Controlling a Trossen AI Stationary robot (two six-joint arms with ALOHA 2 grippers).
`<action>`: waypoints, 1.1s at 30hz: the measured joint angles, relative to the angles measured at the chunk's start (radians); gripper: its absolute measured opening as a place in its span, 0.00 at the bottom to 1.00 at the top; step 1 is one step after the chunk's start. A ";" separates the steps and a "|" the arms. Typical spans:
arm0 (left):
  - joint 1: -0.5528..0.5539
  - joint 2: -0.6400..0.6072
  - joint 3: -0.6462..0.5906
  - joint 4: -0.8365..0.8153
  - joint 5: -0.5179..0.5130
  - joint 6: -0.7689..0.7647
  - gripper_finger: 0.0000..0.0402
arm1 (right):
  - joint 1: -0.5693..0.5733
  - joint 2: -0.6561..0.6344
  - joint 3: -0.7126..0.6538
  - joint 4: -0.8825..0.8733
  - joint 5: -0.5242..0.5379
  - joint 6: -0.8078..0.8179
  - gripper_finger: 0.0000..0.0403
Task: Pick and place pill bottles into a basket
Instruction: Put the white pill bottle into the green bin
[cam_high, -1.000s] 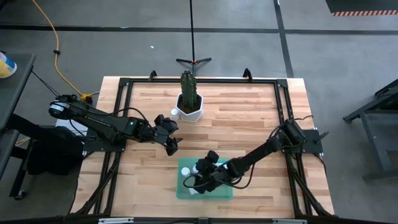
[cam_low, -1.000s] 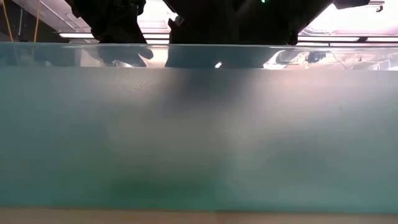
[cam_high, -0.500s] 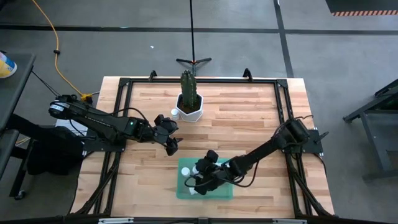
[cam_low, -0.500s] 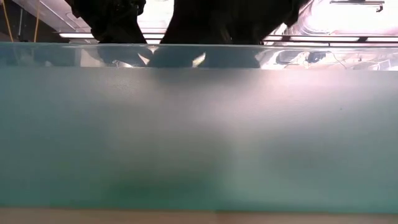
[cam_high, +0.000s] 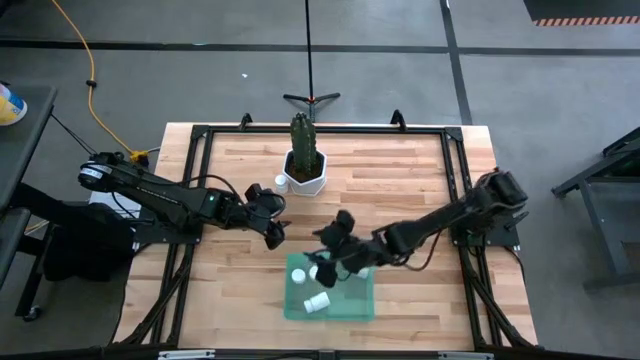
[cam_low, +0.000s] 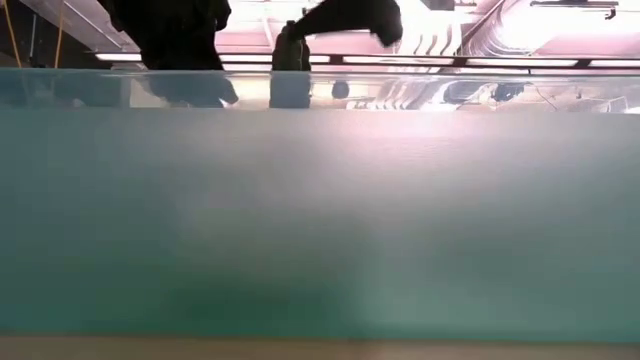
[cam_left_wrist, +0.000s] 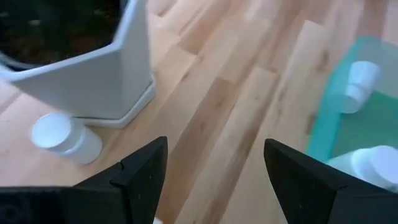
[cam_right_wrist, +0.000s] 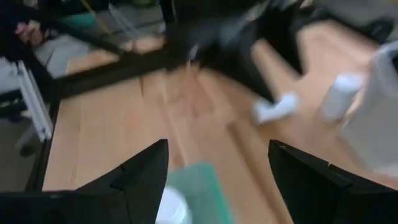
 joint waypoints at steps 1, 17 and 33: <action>0.000 0.000 0.000 -0.010 -0.014 -0.011 0.74 | -0.005 -0.024 0.000 -0.006 0.012 -0.020 0.66; 0.130 -0.003 0.000 -0.356 0.071 -0.592 0.74 | -0.021 -0.301 0.000 -0.167 0.246 -0.216 0.66; 0.350 0.040 0.001 -0.286 0.392 -0.568 0.90 | -0.070 -0.314 0.000 -0.274 0.145 -0.262 0.66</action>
